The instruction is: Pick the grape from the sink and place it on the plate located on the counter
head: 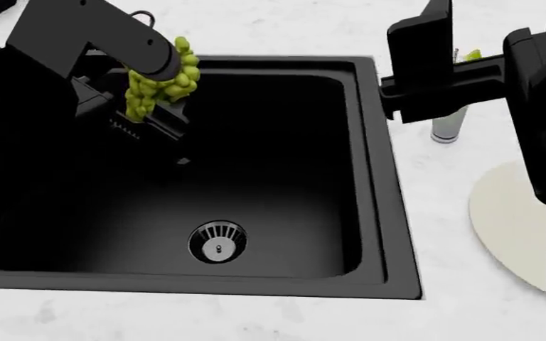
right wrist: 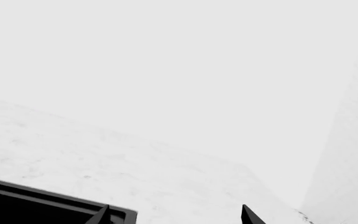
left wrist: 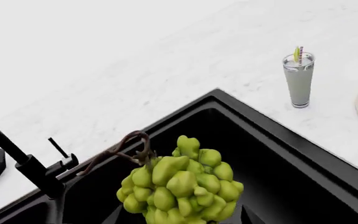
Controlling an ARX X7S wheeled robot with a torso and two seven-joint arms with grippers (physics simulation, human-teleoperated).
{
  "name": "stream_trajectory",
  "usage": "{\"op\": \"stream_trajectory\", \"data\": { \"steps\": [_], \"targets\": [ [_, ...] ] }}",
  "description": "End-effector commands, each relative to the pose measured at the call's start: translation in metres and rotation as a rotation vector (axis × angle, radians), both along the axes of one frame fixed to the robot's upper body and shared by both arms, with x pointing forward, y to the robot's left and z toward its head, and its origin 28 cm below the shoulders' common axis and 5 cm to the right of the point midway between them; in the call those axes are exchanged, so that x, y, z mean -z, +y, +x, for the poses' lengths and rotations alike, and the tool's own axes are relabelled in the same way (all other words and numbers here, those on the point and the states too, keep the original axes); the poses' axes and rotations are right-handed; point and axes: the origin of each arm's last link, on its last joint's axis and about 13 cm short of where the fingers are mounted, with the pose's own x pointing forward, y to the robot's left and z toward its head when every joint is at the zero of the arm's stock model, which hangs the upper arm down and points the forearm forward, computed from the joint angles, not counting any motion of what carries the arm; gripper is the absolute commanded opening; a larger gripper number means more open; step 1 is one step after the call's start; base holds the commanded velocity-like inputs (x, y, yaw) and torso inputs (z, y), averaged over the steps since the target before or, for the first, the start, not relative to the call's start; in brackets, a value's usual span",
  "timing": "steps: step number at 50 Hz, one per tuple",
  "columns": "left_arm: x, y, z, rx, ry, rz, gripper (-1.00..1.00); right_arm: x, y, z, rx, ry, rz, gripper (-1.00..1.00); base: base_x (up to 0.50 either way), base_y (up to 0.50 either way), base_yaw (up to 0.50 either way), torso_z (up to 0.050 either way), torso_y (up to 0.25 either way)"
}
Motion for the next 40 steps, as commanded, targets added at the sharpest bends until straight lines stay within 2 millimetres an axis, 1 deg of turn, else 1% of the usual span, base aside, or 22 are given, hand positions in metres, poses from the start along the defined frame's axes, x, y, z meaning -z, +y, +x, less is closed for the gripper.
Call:
{"op": "stream_trajectory", "data": {
  "steps": [1, 21, 40],
  "targets": [
    [0.0024, -0.0013, 0.0011, -0.021, -0.033, -0.052, -1.00, 0.0020, 0.0017, 0.0006, -0.019, -0.009, 0.020, 1.00, -0.05, -0.50, 0.00, 0.000, 0.000],
    [0.0021, -0.0006, -0.0010, -0.022, -0.036, -0.050, -1.00, -0.0011, 0.0030, -0.0020, -0.020, -0.014, 0.017, 1.00, -0.05, -0.50, 0.00, 0.000, 0.001],
    [0.0034, 0.0005, -0.0012, -0.022, -0.034, -0.053, -1.00, 0.0003, 0.0034, -0.0009, -0.021, -0.016, 0.015, 1.00, -0.04, -0.50, 0.00, 0.000, 0.001]
  ]
}}
